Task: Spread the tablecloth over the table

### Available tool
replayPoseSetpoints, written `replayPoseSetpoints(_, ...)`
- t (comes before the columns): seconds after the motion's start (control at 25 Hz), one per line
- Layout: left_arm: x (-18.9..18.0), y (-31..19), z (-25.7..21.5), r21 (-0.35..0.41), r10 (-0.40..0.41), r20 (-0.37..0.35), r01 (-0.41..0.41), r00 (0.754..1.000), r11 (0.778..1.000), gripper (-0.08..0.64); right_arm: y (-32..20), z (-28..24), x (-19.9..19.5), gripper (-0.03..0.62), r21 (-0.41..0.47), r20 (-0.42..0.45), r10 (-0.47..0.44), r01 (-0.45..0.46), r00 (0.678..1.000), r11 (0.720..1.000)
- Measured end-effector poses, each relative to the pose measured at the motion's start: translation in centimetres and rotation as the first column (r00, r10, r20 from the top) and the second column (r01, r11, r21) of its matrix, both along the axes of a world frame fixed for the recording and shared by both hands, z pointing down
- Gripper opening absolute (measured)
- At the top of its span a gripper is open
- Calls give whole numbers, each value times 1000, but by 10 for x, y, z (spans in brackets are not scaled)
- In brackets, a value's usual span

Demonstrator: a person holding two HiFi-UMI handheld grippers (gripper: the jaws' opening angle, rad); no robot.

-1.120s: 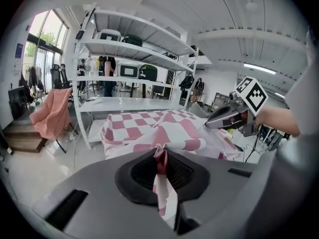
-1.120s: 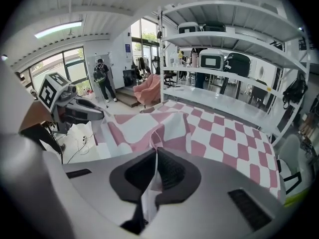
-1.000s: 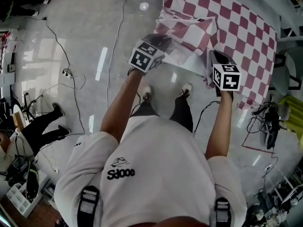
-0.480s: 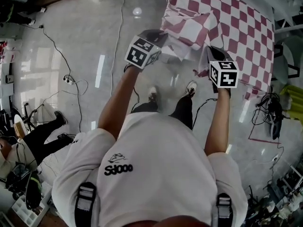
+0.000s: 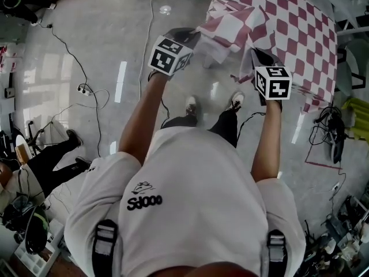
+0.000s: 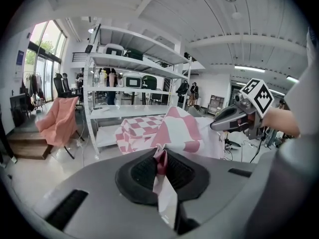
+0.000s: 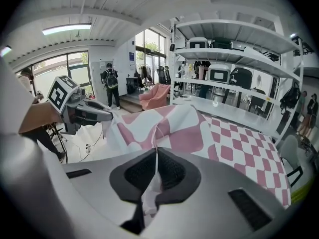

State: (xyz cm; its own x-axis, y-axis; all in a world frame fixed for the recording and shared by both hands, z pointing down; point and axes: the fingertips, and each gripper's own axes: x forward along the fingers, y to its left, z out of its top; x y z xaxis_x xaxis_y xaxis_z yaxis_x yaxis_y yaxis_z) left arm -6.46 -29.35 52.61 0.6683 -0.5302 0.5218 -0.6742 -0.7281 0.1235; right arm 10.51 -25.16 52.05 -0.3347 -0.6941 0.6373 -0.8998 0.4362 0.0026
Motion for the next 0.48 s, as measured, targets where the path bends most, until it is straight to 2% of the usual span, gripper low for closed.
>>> replayPoseSetpoints(0.48, -82, 36, 17, -29, -133, 14, 133, 991, 991, 46, 32, 10, -72, 23, -5, 15, -91, 91, 996, 996)
